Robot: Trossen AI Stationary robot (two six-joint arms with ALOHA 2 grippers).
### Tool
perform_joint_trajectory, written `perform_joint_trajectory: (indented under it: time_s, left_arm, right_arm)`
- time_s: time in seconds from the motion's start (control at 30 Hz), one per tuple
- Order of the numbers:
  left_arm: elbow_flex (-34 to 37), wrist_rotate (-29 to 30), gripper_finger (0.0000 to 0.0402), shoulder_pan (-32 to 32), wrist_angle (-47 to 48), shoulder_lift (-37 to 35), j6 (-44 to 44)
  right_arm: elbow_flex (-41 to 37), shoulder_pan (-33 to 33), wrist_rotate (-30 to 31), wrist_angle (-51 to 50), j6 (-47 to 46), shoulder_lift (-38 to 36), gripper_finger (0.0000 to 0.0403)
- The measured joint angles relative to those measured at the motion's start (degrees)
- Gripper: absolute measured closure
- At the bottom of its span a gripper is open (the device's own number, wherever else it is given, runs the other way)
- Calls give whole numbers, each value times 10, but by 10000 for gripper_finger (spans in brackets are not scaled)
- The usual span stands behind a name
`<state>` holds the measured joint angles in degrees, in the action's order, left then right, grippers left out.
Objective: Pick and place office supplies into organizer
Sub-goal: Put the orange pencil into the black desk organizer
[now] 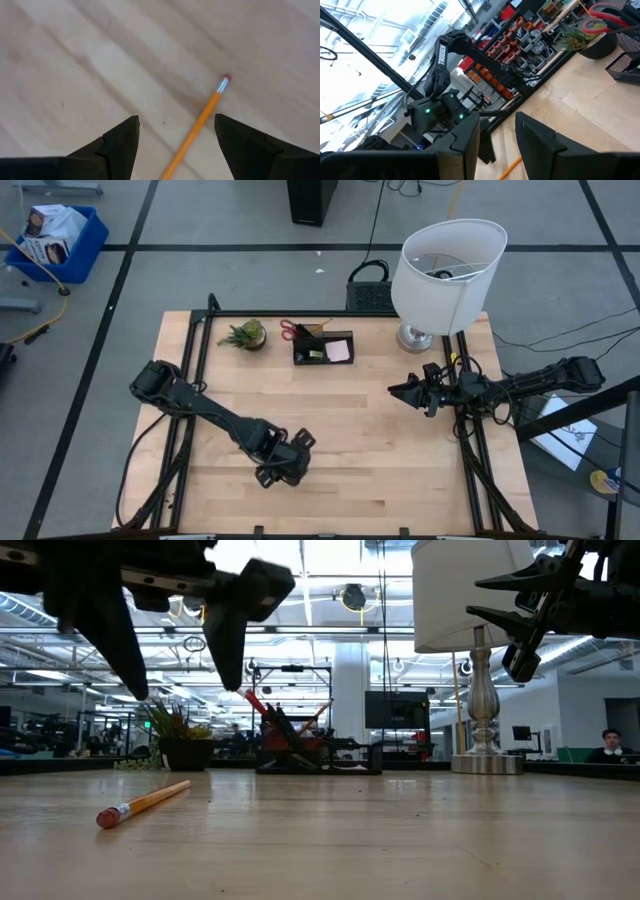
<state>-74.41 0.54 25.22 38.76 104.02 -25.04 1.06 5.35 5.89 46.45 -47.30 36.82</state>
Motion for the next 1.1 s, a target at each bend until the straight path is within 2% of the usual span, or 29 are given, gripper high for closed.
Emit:
perform_joint_trajectory:
  time_s: [0.3, 0.5, 0.8, 1.1]
  left_arm:
    - [0, 8, 146, 39, -15, 18, -36]
    - [1, 11, 173, 44, -21, 53, -31]
    - [8, 8, 208, 64, -61, 64, -24]
    - [33, 6, 210, 67, -105, 64, -29]
  right_arm:
    - [0, 0, 0, 0, 0, 0, 286]
    - [0, 0, 0, 0, 0, 0, 286]
    - [0, 0, 0, 0, 0, 0, 286]
    - [0, 0, 0, 0, 0, 0, 286]
